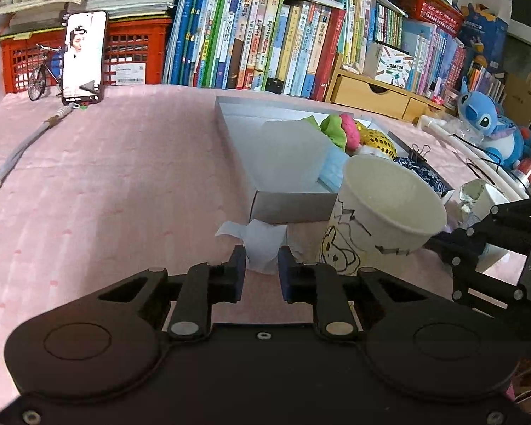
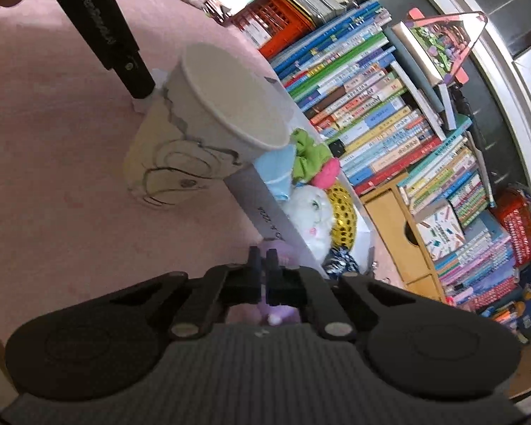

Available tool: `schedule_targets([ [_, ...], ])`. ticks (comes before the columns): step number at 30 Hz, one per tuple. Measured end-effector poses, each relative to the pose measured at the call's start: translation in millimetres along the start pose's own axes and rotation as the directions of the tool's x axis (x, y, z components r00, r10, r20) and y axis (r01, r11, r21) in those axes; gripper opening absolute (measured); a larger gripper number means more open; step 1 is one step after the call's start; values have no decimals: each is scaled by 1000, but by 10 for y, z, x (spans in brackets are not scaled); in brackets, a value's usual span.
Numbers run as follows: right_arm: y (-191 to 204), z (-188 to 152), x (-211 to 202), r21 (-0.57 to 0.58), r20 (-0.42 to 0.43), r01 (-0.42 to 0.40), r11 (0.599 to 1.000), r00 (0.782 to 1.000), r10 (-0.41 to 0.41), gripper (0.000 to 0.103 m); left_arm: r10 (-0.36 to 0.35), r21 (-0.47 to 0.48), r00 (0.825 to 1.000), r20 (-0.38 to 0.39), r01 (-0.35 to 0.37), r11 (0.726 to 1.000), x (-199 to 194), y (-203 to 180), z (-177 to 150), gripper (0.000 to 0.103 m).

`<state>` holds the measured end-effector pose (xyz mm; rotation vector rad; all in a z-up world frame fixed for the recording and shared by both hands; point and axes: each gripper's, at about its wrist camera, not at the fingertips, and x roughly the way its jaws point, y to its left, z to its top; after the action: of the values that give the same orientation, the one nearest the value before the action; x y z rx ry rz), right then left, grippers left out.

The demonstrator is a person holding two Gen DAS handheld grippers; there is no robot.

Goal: Organize soft objects

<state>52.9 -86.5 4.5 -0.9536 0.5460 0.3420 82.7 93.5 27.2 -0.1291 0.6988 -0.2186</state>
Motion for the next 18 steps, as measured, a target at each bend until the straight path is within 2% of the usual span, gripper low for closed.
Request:
schedule_targets([
  [3, 21, 4, -114, 6, 30, -22, 1000, 999, 22, 3, 5, 2, 1000, 5, -5, 1000, -70, -2, -30, 18],
  [5, 55, 6, -150, -19, 43, -2, 1000, 999, 3, 3, 6, 2, 1000, 5, -6, 1000, -99, -7, -46, 18],
  [6, 66, 2, -152, -22, 52, 22, 1000, 998, -21, 7, 7, 4, 1000, 4, -7, 1000, -107, -14, -55, 18],
  [7, 78, 0, -144, -27, 56, 51, 998, 997, -49, 28, 9, 6, 1000, 3, -9, 1000, -111, -23, -61, 18],
  [8, 90, 3, -128, -36, 53, 73, 997, 996, -71, 32, 11, 11, 1000, 4, -11, 1000, -113, -35, -68, 19],
  [10, 100, 2, -89, -34, 45, 104, 994, 994, -102, 48, 22, 23, 1000, 7, -22, 999, -114, -57, -83, 20],
  [12, 103, 5, -64, -32, 36, 102, 994, 994, -101, 56, 34, 33, 999, 12, -35, 999, -107, -74, -93, 23],
  [13, 110, 5, -48, -35, 30, 98, 995, 995, -97, 60, 35, 36, 999, 13, -35, 999, -99, -81, -94, 29],
  [14, 116, 4, -19, -42, 23, 100, 994, 995, -99, 61, 35, 36, 999, 13, -36, 999, -90, -87, -96, 35],
  [18, 114, 21, 105, -64, -16, 121, 991, 992, -122, 62, 36, 41, 999, 13, -37, 998, -58, -98, -97, 38],
])
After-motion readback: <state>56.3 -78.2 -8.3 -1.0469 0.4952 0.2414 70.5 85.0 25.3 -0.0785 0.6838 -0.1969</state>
